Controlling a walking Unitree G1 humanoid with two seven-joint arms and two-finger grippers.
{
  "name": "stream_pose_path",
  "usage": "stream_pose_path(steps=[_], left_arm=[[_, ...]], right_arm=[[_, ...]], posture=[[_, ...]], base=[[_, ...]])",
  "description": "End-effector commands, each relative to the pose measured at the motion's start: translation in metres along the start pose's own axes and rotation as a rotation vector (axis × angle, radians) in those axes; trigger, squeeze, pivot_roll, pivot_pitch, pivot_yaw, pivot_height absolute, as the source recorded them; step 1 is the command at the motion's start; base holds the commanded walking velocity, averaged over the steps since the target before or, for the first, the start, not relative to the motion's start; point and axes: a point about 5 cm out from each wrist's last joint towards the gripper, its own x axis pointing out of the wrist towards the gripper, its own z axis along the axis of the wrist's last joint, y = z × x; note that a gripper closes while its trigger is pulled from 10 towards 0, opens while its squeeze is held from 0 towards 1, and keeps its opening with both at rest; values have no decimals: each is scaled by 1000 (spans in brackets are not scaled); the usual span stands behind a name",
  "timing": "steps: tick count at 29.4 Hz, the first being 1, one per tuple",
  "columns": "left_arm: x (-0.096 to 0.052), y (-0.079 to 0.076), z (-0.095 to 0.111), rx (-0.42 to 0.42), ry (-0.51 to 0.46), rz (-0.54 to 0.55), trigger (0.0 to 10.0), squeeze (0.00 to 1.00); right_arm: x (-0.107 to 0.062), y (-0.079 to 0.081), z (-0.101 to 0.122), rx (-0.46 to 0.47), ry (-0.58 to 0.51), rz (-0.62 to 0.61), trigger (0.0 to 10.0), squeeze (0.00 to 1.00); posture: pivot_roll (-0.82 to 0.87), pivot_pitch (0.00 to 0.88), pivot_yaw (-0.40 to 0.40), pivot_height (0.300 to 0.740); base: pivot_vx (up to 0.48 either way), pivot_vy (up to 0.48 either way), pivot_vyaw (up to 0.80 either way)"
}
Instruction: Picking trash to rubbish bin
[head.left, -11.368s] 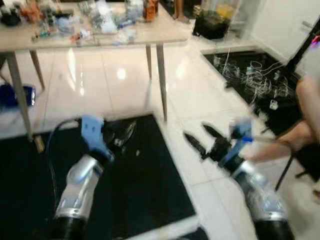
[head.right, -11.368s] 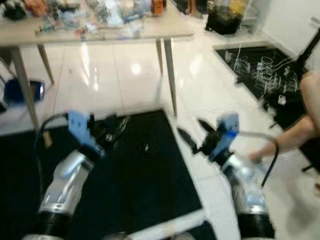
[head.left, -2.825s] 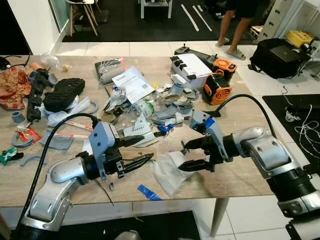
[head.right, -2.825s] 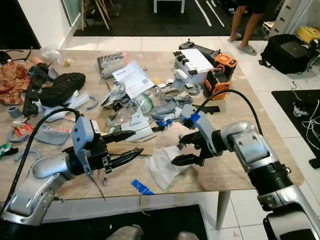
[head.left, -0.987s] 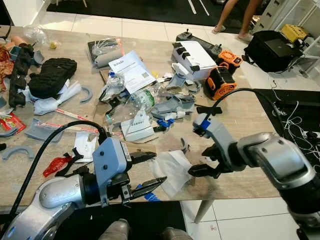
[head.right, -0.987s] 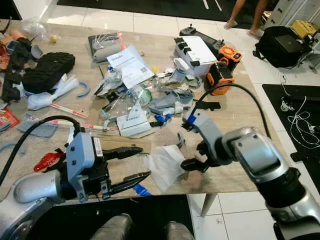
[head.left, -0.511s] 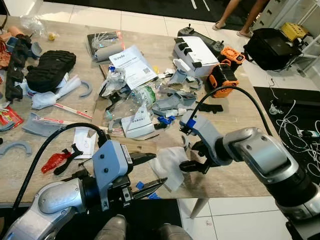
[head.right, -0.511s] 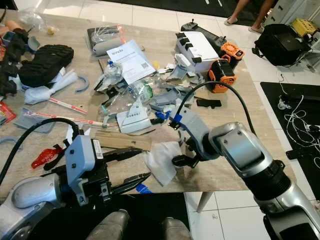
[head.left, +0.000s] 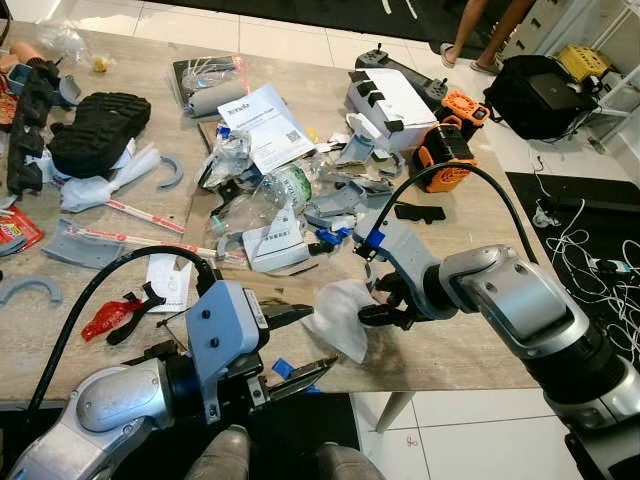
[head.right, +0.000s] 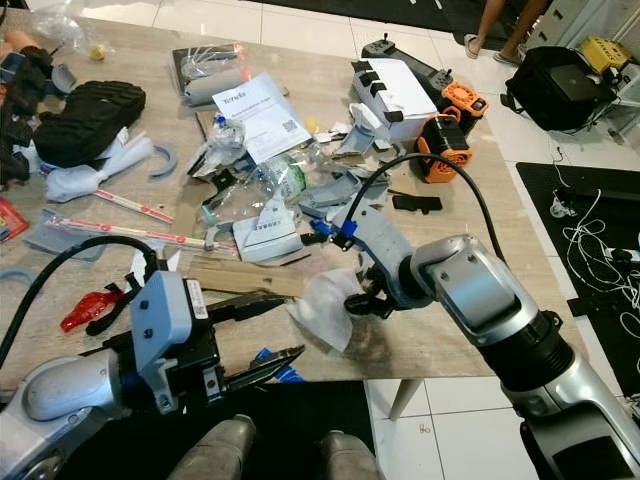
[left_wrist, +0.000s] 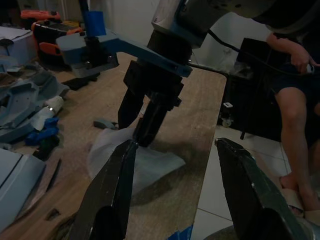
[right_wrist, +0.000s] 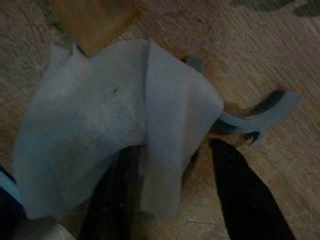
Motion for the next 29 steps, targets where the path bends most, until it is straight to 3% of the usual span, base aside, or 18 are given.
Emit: stream_pose_path(steps=[1, 10, 11, 12, 13, 15, 16, 17, 18, 19, 21, 22, 29], left_arm=[[0, -6, 2, -1, 4, -24, 10000, 0], [2, -6, 3, -10, -10, -22, 10000, 0], [2, -6, 3, -10, -9, -23, 10000, 0], [2, -6, 4, -10, -9, -23, 10000, 0], [2, -6, 4, -10, -9, -23, 10000, 0], [2, -7, 4, -10, -9, -24, 10000, 0], [2, -7, 4, -11, -10, -24, 10000, 0], [3, -8, 5, -13, -11, -26, 10000, 0], [3, -8, 5, -14, -12, -26, 10000, 0], [3, -8, 6, -15, -11, -27, 10000, 0], [3, -9, 6, -15, -10, -28, 10000, 0], [3, -8, 6, -16, -12, -28, 10000, 0], [4, -9, 7, -20, -17, -33, 10000, 0]], right_arm=[[5, -4, -11, 57, 44, -13, 9843, 0], [-1, -10, 7, 9, -58, -13, 10000, 0], [-1, -9, 7, 13, -61, -8, 10000, 620], [0, -9, 7, 16, -61, -6, 10000, 827], [0, -9, 7, 16, -61, -6, 10000, 827], [2, -9, 8, 42, -66, -11, 10000, 1000], [3, -10, 9, 61, -73, -16, 10000, 988], [4, -10, 14, 92, -94, -12, 10000, 788], [4, -10, 16, 100, -100, -6, 10000, 788], [4, -10, 18, 101, -105, -7, 10000, 306], [4, -11, 19, 97, -107, -10, 10000, 306], [4, -11, 21, 101, -116, -8, 10000, 0], [3, -10, 33, 144, -174, 21, 10000, 0]], posture=[[-1, 172, -174, 740], [1, 172, -173, 740], [3, 173, -173, 740], [3, 173, -173, 740], [3, 173, -173, 740], [8, 178, -172, 740], [9, 179, -170, 740], [10, 180, -170, 740], [10, 180, -170, 740], [11, 183, -169, 740], [11, 183, -169, 740], [11, 183, -169, 740], [12, 185, -171, 740]], base=[[0, 0, 0], [0, 0, 0], [0, 0, 0], [0, 0, 0], [0, 0, 0], [0, 0, 0], [0, 0, 0], [0, 0, 0], [0, 0, 0], [0, 0, 0], [0, 0, 0], [0, 0, 0], [0, 0, 0]])
